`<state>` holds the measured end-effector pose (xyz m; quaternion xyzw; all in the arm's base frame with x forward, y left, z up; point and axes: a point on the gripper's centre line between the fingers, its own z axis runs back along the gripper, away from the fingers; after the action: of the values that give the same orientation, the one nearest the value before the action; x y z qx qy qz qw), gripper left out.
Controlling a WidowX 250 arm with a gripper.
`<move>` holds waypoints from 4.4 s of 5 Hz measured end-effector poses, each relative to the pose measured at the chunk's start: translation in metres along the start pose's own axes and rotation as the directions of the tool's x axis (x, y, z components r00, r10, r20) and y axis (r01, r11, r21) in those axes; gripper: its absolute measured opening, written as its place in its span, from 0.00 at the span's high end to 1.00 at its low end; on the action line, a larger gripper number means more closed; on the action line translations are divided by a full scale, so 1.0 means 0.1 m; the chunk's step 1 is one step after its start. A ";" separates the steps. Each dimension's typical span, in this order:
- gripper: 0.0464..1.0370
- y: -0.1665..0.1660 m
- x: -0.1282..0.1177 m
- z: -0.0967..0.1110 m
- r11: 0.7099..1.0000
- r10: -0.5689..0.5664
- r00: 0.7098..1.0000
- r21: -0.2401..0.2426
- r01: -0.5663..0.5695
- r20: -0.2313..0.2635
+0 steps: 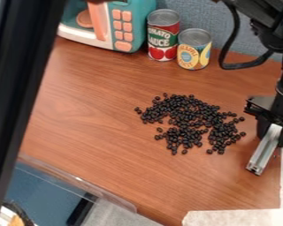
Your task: Sweep into pile
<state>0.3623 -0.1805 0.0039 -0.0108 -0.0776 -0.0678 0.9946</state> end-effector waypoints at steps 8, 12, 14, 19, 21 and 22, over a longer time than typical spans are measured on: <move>0.67 1.12 -0.64 0.03 0.992 0.039 0.998 0.119 -0.045 0.052; 0.67 1.28 -0.61 0.18 0.989 0.046 0.997 0.137 -0.054 0.067; 0.67 0.92 -0.06 0.48 0.993 -0.034 0.987 0.119 0.015 0.155; 0.67 0.55 0.46 -0.12 0.997 0.072 0.993 0.009 -0.073 0.095; 0.67 0.78 0.30 -0.12 0.969 0.232 0.967 0.065 -0.239 0.106; 0.67 0.94 0.19 -0.09 0.952 0.281 0.953 0.090 -0.292 0.111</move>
<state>0.3952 -0.0902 -0.0033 0.0275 -0.1270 0.0820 0.9881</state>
